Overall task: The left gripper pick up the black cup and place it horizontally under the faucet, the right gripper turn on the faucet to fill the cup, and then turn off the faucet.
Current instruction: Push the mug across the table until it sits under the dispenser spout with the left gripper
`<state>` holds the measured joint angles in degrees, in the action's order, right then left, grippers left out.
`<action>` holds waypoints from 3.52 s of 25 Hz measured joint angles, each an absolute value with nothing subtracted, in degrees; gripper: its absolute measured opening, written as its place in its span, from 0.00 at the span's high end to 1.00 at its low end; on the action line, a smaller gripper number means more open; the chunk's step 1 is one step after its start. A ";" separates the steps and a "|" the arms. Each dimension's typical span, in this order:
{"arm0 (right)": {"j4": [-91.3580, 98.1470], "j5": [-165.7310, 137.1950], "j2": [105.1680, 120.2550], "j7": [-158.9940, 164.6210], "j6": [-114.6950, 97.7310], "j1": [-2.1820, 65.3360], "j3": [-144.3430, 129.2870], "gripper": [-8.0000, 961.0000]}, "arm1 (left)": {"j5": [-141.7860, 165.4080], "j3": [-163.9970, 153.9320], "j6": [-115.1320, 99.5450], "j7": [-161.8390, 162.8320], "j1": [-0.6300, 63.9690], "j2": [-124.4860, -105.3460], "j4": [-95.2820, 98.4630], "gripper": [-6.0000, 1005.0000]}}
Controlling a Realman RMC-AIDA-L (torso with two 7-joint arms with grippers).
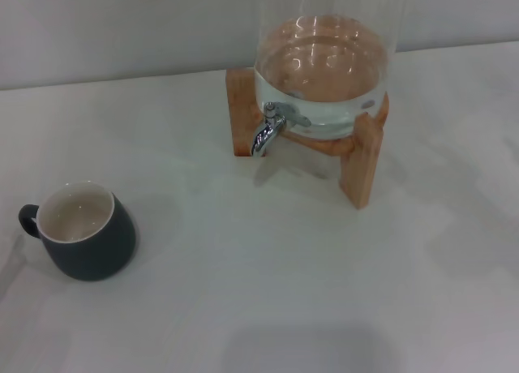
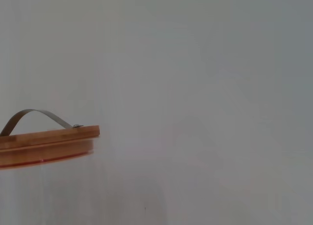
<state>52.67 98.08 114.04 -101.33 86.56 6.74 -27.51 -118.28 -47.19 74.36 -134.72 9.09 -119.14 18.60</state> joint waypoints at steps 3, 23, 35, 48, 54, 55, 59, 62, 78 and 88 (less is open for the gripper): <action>52.65 98.13 114.10 -101.33 86.57 6.71 -27.50 0.34 | -118.26 -47.17 73.68 -136.38 9.32 -119.16 18.28 0.13; 52.64 98.27 114.34 -101.47 86.57 6.57 -27.37 0.34 | -118.13 -47.23 70.37 -144.60 10.97 -119.11 14.97 0.13; 52.64 98.17 114.39 -101.37 86.67 6.73 -27.33 0.34 | -111.91 -47.29 67.01 -139.31 13.31 -118.76 15.05 0.13; 52.65 98.19 114.43 -101.46 86.66 6.66 -27.24 0.34 | -111.35 -47.28 67.01 -139.26 13.45 -118.74 15.12 0.13; 52.64 98.22 114.43 -101.52 86.66 6.68 -27.24 0.34 | -111.32 -47.20 67.15 -137.06 13.45 -118.51 15.29 0.13; 52.64 98.23 114.43 -101.54 86.65 6.68 -27.24 0.34 | -111.27 -47.24 67.07 -136.20 13.45 -118.34 15.31 0.13; 52.64 98.26 114.43 -101.59 86.65 6.58 -27.02 0.34 | -111.16 -47.27 67.01 -135.11 13.49 -118.06 15.50 0.13; 52.65 98.26 114.46 -101.59 86.78 6.54 -26.62 0.34 | -111.15 -47.29 66.87 -134.88 13.52 -118.04 15.99 0.13; 52.59 98.22 114.52 -101.61 86.93 6.32 -26.63 0.34 | -106.86 -47.29 62.69 -135.99 14.25 -118.92 19.62 0.14; 51.86 98.16 114.52 -101.79 86.76 6.33 -26.63 0.34 | -106.04 -47.28 60.95 -136.59 16.65 -118.92 19.66 0.15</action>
